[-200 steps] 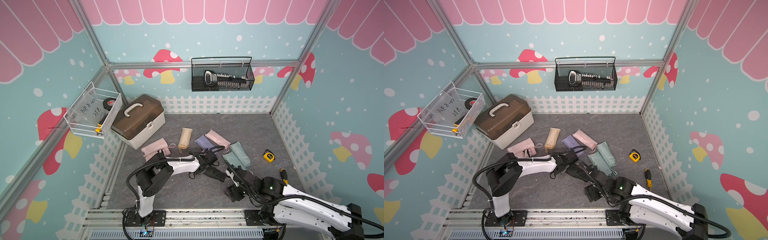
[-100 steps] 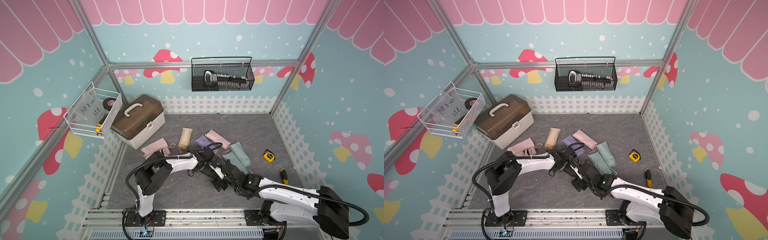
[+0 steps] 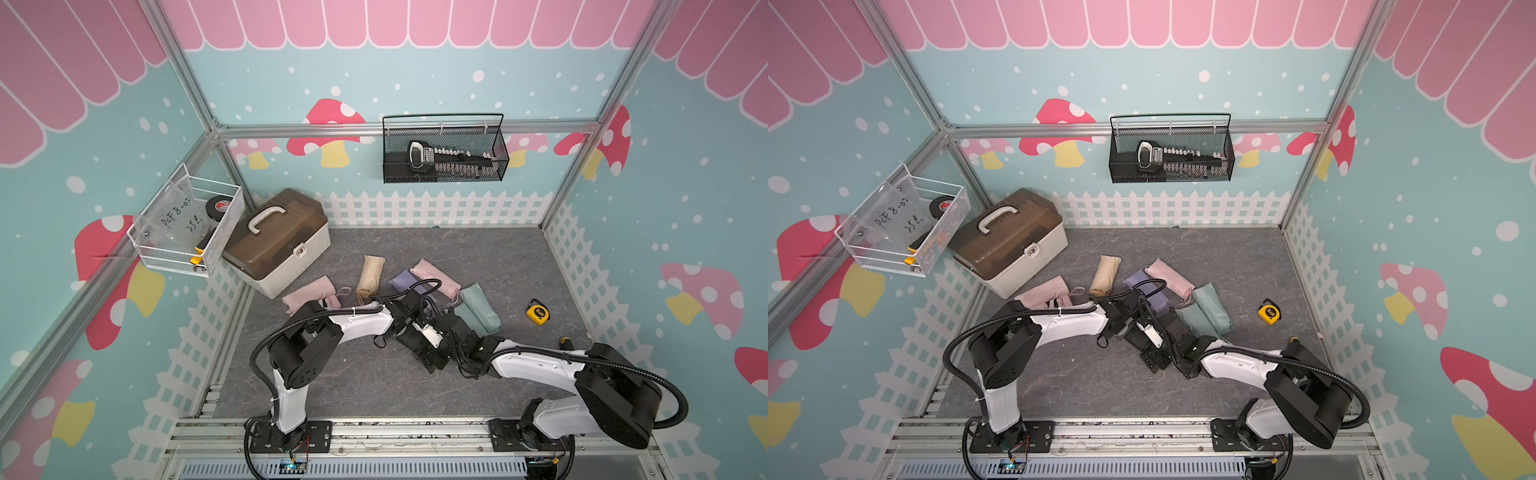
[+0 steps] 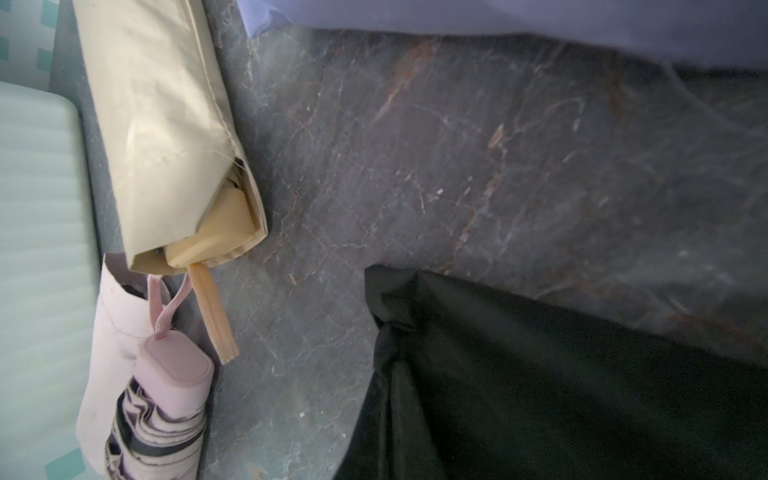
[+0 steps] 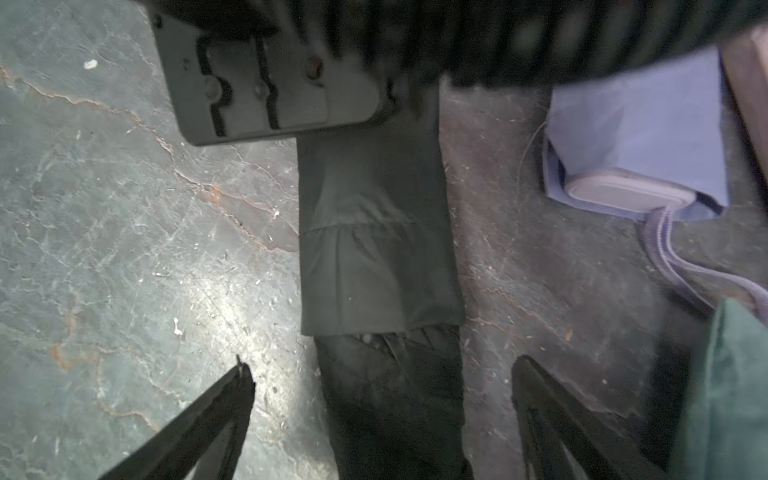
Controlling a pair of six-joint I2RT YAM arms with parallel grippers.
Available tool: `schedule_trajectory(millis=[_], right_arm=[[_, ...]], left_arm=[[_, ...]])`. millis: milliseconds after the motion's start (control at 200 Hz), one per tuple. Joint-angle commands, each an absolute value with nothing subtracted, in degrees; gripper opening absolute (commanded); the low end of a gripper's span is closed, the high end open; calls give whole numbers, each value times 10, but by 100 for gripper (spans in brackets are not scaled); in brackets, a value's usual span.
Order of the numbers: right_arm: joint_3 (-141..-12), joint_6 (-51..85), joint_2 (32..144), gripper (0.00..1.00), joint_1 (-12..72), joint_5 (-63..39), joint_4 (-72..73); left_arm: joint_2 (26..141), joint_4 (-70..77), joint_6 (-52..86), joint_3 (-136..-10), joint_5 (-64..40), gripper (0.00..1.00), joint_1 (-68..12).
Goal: Take umbrellas out of sleeves
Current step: Pick up the umbrella from the center of the board.
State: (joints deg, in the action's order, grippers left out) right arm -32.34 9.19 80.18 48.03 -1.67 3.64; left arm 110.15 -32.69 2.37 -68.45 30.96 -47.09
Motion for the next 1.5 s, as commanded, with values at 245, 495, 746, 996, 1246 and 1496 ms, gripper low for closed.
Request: schedule_trajectory(millis=[245,495,746,996,1246,1496], right_arm=[[-269,156,828,85,481,-15,114],[-253,182,847,66,484,-37,122],[-239,203,809,40,522,-37,82],[-234,261,690,29,566,-9,-38],[-253,346,610,28,587,25,-169],[-251,367,551,28,594,17,-238]], left_arm=[[1109,-323,9,-699,298,0,-468],[1113,-323,8,-703,295,0,-468],[1119,-323,0,-708,299,0,-467],[1115,-324,-10,-713,303,0,-467],[1114,-326,-9,-716,299,0,-467],[1111,-333,-4,-722,300,0,-467]])
